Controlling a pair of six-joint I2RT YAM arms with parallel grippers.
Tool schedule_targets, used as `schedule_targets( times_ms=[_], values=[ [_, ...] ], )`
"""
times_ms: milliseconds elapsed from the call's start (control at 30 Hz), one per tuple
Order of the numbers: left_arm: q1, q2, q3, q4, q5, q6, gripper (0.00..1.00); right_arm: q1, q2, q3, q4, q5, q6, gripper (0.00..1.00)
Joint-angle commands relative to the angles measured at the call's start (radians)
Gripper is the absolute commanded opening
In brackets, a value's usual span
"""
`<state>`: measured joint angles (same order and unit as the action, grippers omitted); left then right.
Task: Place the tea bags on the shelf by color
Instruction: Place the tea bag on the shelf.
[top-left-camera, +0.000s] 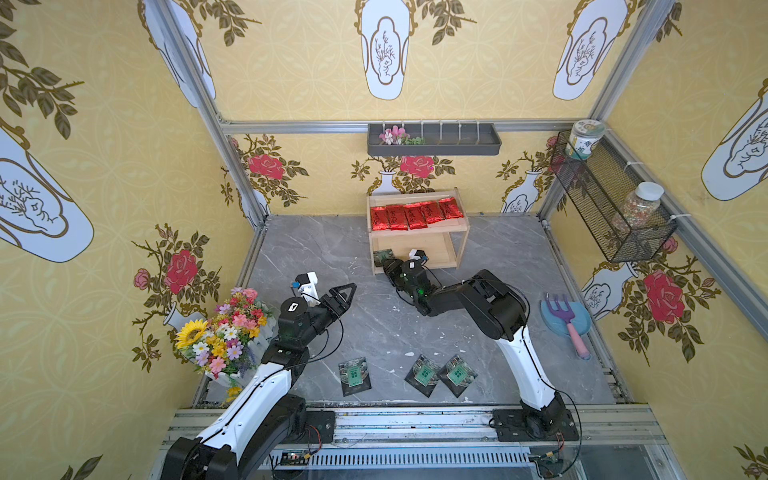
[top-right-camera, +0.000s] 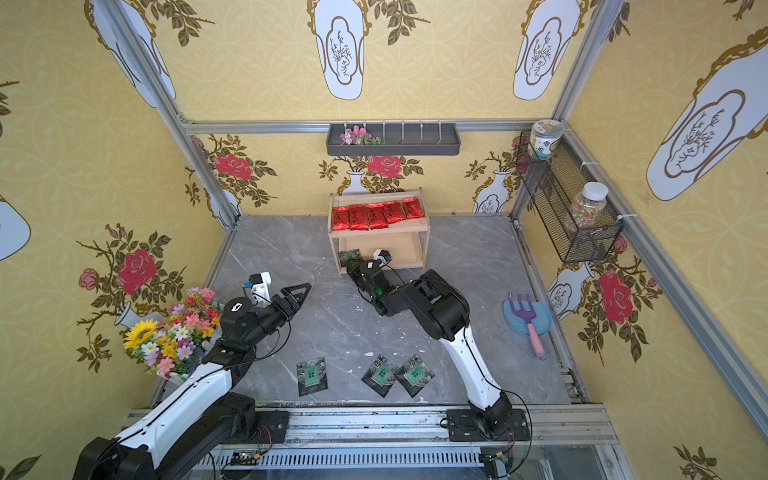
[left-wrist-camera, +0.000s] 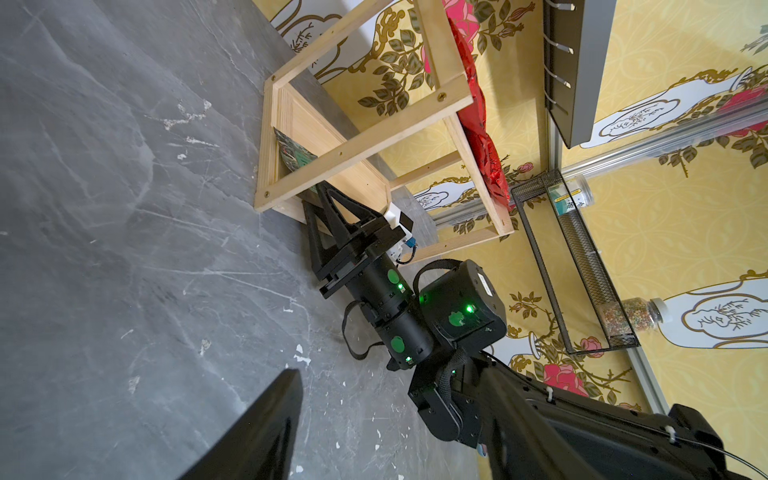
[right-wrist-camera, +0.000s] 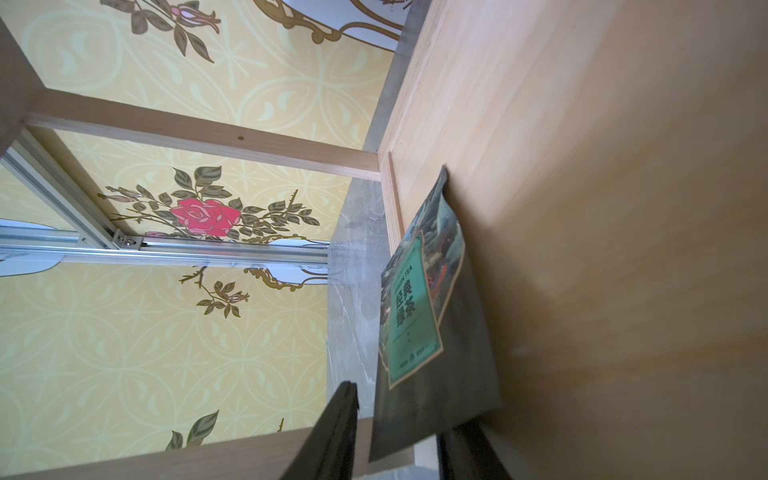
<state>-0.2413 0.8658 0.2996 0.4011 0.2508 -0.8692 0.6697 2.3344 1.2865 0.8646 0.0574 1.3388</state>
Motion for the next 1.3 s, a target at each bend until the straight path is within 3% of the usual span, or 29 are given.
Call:
schedule_targets(
  times_ms=[0,433,867,1000,1100,1200,1267],
  values=[
    [0.003,-0.001,-0.008,0.033,0.008,0.009,0.72,-0.001,-0.013,-0.007,-0.013,-0.001,0.01,0.38],
    [0.017,-0.004,-0.01,0.031,0.001,0.012,0.73,0.006,-0.084,-0.044,-0.068,-0.032,-0.031,0.44],
    [0.02,-0.024,-0.005,-0.006,-0.023,0.028,0.72,0.013,-0.116,-0.076,-0.081,-0.105,-0.093,0.43],
    [0.02,-0.023,0.008,-0.067,-0.044,0.027,0.72,0.037,-0.243,-0.179,-0.093,-0.202,-0.299,0.42],
    [0.02,-0.024,0.037,-0.18,-0.074,0.023,0.7,0.092,-0.375,-0.275,-0.209,-0.241,-0.511,0.42],
    [0.02,-0.039,0.046,-0.268,-0.114,0.008,0.7,0.217,-0.485,-0.326,-0.396,-0.171,-0.74,0.44],
    [0.02,-0.051,0.047,-0.317,-0.144,0.005,0.7,0.345,-0.528,-0.32,-0.523,-0.055,-0.896,0.49]
  ],
)
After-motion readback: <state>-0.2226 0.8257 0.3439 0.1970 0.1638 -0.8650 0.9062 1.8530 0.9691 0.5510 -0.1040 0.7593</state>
